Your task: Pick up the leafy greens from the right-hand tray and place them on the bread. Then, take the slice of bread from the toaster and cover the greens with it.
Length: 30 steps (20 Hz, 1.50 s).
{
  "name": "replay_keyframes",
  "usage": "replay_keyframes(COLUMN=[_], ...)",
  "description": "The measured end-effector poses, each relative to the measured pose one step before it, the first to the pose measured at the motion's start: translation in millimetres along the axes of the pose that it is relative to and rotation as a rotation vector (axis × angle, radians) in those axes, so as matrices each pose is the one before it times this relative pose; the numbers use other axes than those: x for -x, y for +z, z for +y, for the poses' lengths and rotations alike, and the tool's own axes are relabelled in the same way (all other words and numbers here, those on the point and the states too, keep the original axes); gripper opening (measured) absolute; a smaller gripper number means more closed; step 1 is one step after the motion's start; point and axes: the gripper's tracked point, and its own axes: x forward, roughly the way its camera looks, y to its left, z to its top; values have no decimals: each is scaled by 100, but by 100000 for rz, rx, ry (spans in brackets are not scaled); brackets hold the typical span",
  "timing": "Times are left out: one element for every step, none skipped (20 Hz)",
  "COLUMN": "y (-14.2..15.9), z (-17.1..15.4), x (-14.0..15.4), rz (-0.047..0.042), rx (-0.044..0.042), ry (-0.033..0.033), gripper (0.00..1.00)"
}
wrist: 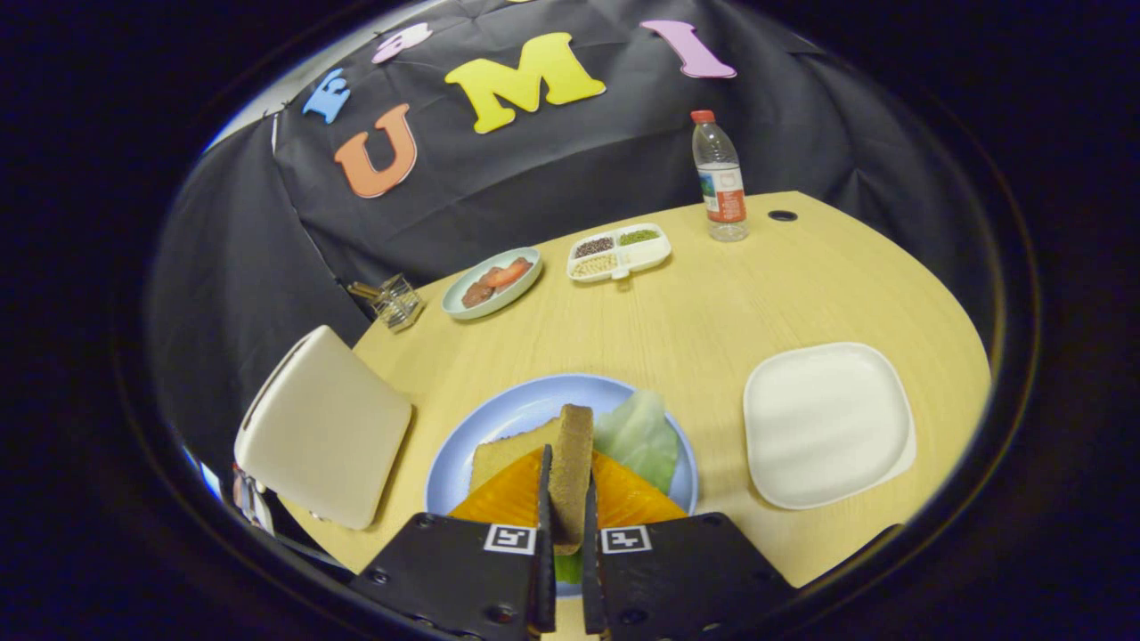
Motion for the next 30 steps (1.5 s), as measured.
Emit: replay_keyframes(y=[-65,159,142,178,198,358,295,610,560,706,670,729,756,902,650,873,831,1150,1195,1145,1055,900,772,838,649,316,78,344,398,411], z=[46,-296,197,-92,-392,-88,352,309,-232,-121,2,96,260,386,254,218,304,385,248,190,480,319,57,174,114,-59,-56,365,309,150], x=[266,-99,473,257,266,388,490,576,611,788,993,1103,1290,1296,1333,1374,1300,1339,1361,1266,1335,1215,1167,1074,1027,872,793,723,736,595], rz=[-606,-1636,-1252,-1079,-1147,-917,-1464,-2136,-2579,-2843,-3087,-3224,-3645,-3471,-3017,-2982,-2726,-4004,-4015,-4306,-4130,-3255,-3305,-3200,-2627,-902,-863,-1129,-1253,-1255], rx=[1549,2435,2100,1355,1384,1241,914,453,513,-43,190,-79,-524,-645,-345,-818,-1204,409,1503,1427,2011,2196,1860,1570,1319,869,-31,-391,13,689], ry=[-685,-1870,-374,-2262,-2641,-1782,137,-95,-1517,-1882,-1519,-1437,-676,-193,-495,-436,-459,34,-590,-511,373,-284,-645,-324,-406,-1002,-315,986,1088,656], gripper=[19,20,35,37,47,54,61,72,84,95,97,96,96,96,96,96,96,96,96,96,96,96,96,96,96,96,96,96,96,96])
